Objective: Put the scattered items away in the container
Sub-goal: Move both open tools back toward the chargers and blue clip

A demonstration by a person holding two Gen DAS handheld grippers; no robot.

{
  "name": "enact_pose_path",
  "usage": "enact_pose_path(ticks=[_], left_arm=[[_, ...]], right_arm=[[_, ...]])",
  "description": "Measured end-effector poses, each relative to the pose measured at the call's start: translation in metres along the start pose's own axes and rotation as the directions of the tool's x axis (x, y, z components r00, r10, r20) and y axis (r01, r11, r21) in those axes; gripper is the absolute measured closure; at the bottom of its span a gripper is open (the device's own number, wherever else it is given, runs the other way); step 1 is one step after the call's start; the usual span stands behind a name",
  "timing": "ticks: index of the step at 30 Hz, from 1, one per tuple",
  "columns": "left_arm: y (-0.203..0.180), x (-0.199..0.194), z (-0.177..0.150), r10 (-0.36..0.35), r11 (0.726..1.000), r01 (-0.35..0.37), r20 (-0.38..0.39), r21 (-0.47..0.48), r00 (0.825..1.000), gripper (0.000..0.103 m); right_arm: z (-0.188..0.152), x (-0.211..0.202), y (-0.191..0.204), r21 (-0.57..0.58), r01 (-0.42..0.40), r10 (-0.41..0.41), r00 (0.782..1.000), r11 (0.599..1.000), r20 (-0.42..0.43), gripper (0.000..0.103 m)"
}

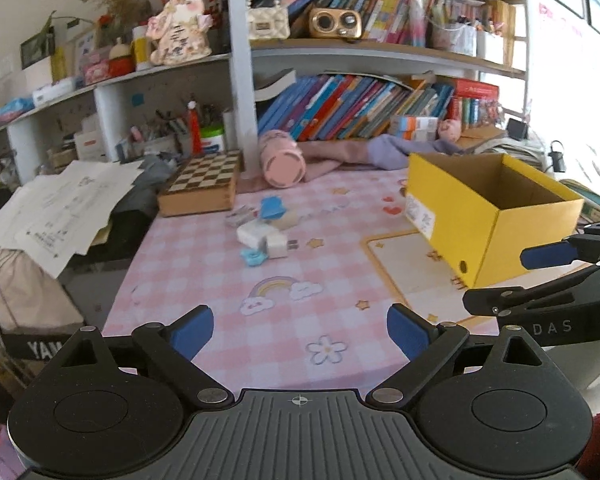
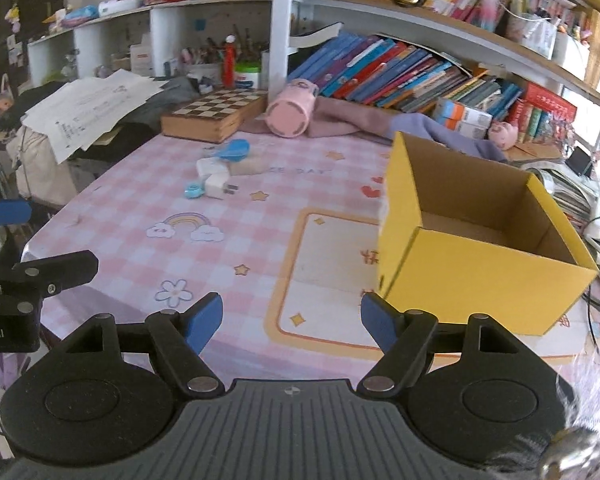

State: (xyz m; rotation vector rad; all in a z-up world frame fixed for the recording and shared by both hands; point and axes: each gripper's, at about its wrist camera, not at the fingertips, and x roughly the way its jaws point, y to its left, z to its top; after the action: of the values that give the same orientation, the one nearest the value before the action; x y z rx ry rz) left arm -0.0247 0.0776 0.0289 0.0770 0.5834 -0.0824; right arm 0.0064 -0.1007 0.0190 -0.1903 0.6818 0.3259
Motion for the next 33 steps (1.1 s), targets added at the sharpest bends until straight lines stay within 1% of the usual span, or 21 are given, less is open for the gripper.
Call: enact_pose_path(ticks=[5,12,20,23,27,33], left_arm=[[0.011,0.001,0.0,0.034,0.999,-0.034,-0.002,-0.007,0.999,0.007],[0.026,0.001,0.0,0.066,0.996,-0.066,-0.003,-0.052,0.998,0.007],[0.033,0.004,-0.002,0.06,0.996,-0.062,-0.03,-0.059,0.998,0.007],[0.034,0.008,-0.003,0.047,0.996,-0.049,-0.041,-0.073,0.998,0.007],[0.031,0.014,-0.004,0.035,0.997,-0.039,-0.058,-0.069,0.998,0.007],[0.043,0.025,-0.003,0.043,0.992,-0.051,-0.076,-0.116,0.996,0.007]], right_arm=[[0.007,0.004,0.01,-0.035,-0.029,0.03,1.0,0.999,0.005,0.028],[0.011,0.008,0.018,-0.05,-0.046,0.046,0.999,0.998,0.002,0.028],[0.015,0.013,0.025,-0.057,-0.06,0.059,0.998,0.997,-0.02,0.028],[0.014,0.013,0.027,-0.07,-0.064,0.062,0.998,0.995,-0.03,0.028],[0.015,0.02,0.03,-0.084,-0.075,0.071,0.996,0.994,-0.049,0.028],[0.023,0.037,0.036,-0.119,-0.115,0.107,0.992,0.986,-0.07,0.028]])
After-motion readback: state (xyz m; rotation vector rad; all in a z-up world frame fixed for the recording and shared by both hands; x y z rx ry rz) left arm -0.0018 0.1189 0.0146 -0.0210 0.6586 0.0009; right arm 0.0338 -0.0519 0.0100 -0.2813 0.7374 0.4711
